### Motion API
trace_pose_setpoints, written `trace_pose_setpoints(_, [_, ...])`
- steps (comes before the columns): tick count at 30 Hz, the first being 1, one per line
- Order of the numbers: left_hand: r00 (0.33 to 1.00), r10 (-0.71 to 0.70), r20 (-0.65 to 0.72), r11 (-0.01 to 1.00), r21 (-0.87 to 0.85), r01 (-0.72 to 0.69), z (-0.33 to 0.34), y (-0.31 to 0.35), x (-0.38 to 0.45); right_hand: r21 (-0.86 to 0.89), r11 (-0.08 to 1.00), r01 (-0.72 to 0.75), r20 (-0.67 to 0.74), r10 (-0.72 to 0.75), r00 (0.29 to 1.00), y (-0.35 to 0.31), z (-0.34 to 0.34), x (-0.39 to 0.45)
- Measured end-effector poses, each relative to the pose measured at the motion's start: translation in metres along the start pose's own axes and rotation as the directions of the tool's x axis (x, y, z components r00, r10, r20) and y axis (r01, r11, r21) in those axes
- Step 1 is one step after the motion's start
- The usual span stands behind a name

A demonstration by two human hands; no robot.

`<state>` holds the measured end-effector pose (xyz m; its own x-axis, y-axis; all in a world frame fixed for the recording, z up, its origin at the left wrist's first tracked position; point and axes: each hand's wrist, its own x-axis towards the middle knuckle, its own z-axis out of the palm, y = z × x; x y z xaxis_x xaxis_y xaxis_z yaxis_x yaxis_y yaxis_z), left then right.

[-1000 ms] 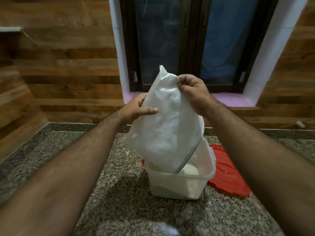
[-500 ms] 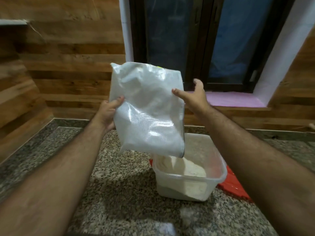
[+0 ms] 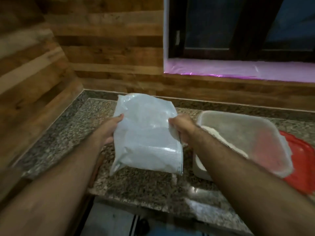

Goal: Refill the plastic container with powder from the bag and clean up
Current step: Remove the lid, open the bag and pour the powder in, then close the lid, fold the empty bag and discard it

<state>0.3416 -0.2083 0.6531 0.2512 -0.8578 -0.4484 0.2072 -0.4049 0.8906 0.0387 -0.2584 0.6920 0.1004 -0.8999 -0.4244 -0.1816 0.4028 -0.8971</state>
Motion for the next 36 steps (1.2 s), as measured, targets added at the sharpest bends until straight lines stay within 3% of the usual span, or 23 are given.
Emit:
trace_pose_setpoints(6, [0.984, 0.007, -0.177, 0.957, 0.285, 0.044, -0.001, -0.068, 0.027, -0.147, 0.978, -0.150, -0.203, 0.119, 0.972, 0.088, 0.050, 0.033])
trace_pose_setpoints(9, [0.991, 0.050, -0.122, 0.907, 0.420, 0.006, 0.000, -0.097, 0.049, -0.272, 0.948, -0.167, -0.290, 0.085, 0.953, 0.120, 0.055, 0.044])
trace_pose_setpoints(12, [0.997, 0.043, -0.065, 0.837, 0.548, 0.000, -0.002, -0.128, 0.073, -0.243, 0.949, -0.202, -0.340, 0.112, 0.934, 0.142, 0.057, 0.052])
trace_pose_setpoints(18, [0.989, 0.146, 0.013, 0.401, 0.913, -0.071, 0.020, -0.142, 0.063, -0.233, 0.948, -0.218, -0.385, 0.116, 0.915, 0.170, 0.064, 0.055])
trace_pose_setpoints(23, [0.989, 0.127, 0.074, 0.129, 0.987, -0.091, 0.020, -0.154, 0.064, -0.522, 0.813, -0.258, -0.420, 0.019, 0.907, 0.167, 0.073, 0.057])
trace_pose_setpoints(27, [0.990, 0.123, 0.073, 0.142, 0.986, -0.090, 0.023, -0.135, 0.061, -0.704, 0.664, -0.252, -0.369, -0.039, 0.929, 0.149, 0.069, 0.046])
trace_pose_setpoints(30, [0.977, 0.189, 0.097, 0.211, 0.968, -0.137, 0.034, -0.104, 0.053, -0.731, 0.662, -0.165, -0.344, -0.149, 0.927, 0.120, 0.070, 0.035])
trace_pose_setpoints(36, [0.864, 0.447, 0.232, 0.408, 0.807, -0.428, 0.094, -0.043, 0.013, -0.803, 0.593, 0.053, -0.133, -0.266, 0.955, 0.018, 0.043, 0.004])
